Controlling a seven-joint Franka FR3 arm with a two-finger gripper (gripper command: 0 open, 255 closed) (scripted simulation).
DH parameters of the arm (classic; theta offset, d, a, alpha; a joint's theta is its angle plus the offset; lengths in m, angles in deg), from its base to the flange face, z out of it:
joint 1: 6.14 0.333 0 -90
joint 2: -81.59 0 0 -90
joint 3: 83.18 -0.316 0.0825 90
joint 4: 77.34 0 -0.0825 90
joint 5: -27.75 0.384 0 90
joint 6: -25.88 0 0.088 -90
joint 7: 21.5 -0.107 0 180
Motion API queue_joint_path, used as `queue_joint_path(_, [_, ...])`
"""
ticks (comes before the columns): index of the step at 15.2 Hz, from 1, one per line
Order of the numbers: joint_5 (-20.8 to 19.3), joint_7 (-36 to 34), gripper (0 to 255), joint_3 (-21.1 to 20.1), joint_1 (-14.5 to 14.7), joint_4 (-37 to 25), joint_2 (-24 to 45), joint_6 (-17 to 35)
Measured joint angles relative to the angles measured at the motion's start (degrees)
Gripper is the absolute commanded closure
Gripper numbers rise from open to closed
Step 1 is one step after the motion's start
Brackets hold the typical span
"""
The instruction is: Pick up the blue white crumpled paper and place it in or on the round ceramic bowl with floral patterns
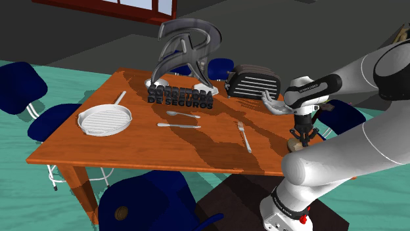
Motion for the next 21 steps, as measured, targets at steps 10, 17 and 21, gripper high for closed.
queue_joint_path(10, [0.01, -0.03, 0, 0.14, -0.07, 0.37, 0.15, 0.20])
queue_joint_path(17, [3.45, 0.68, 0, -2.45, 1.90, -5.47, -0.51, -6.62])
queue_joint_path(21, [3.51, 0.72, 0, -2.52, 1.92, -5.59, -0.61, -6.87])
